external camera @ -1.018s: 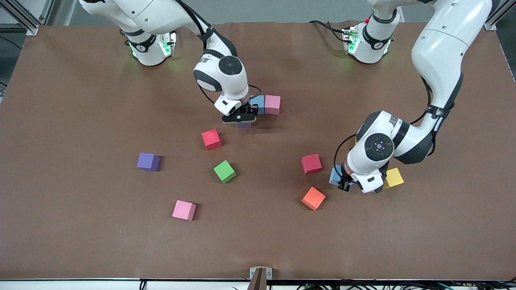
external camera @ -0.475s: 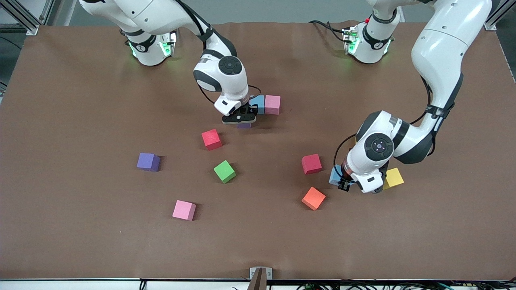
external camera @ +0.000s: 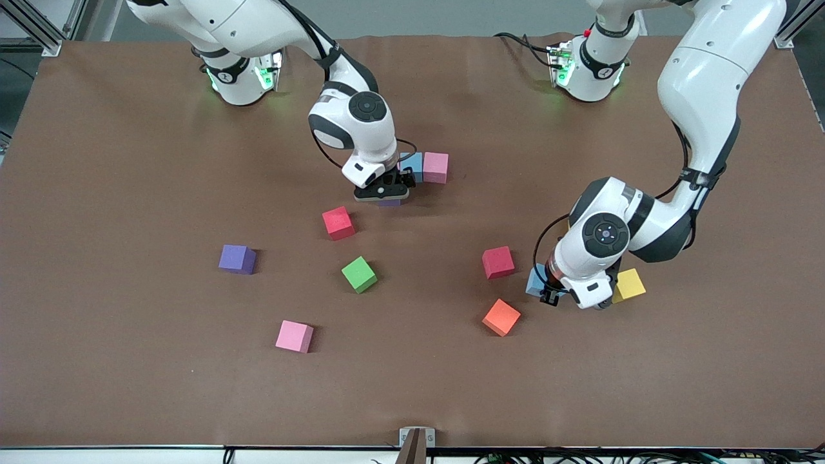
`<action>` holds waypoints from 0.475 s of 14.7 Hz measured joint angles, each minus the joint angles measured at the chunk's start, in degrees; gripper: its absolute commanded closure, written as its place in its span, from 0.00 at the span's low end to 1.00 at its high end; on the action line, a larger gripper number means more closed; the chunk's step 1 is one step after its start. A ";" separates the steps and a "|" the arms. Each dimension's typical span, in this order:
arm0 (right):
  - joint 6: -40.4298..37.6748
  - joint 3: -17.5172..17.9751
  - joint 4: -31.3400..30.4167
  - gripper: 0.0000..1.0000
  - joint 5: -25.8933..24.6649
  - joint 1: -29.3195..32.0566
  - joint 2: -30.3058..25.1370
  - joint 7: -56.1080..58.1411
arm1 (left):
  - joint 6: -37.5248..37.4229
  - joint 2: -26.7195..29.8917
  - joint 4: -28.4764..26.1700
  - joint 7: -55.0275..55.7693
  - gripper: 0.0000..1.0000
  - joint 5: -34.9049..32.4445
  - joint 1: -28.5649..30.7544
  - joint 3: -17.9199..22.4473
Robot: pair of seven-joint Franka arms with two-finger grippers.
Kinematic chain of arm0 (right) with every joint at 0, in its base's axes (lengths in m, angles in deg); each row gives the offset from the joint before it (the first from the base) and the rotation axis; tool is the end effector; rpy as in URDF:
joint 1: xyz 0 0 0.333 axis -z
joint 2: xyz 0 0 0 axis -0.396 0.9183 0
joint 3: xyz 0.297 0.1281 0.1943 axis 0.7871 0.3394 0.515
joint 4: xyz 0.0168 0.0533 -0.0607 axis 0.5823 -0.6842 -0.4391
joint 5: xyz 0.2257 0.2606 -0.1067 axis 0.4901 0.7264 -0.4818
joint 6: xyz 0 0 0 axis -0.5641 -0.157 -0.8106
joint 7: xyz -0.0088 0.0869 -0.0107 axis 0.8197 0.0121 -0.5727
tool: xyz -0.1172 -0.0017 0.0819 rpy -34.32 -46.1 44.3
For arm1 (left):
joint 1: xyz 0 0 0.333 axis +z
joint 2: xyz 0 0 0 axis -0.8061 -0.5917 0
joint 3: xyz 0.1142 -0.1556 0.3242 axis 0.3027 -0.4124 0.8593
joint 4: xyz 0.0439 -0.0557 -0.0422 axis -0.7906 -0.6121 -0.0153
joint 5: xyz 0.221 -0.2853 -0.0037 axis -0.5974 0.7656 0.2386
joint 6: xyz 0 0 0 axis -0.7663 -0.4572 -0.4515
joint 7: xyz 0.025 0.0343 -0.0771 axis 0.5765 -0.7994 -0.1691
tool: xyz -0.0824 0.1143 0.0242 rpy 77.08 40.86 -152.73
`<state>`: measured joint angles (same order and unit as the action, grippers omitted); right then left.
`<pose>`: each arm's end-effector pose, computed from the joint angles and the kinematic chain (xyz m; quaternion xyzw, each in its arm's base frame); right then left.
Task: Arrange 11 blocks into digit 3
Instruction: 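Lower the purple cube beside the pink cube and open the right gripper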
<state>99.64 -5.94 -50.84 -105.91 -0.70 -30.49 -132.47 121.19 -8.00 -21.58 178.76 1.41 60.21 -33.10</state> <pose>0.4095 0.4455 0.2582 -0.9990 -0.0257 -0.0328 0.0163 0.6571 -0.2103 0.2902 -0.8267 -0.5625 -0.0070 0.0101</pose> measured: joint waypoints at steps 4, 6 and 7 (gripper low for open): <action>-1.12 -0.12 1.10 0.00 -0.01 0.02 -0.04 0.01 | 0.00 0.00 0.00 0.00 0.73 0.00 -0.03 0.00; -3.21 -0.11 2.33 0.00 -0.01 0.34 -0.50 0.01 | 0.00 -0.01 0.00 0.00 0.73 0.00 -0.03 0.00; -3.83 -0.12 2.66 0.00 -0.01 0.79 -1.07 0.01 | 0.00 -0.01 0.00 0.00 0.73 0.00 -0.04 0.00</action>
<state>95.81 -6.06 -48.18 -105.92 0.09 -31.56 -132.47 121.19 -8.01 -21.58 178.76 1.41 60.18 -33.10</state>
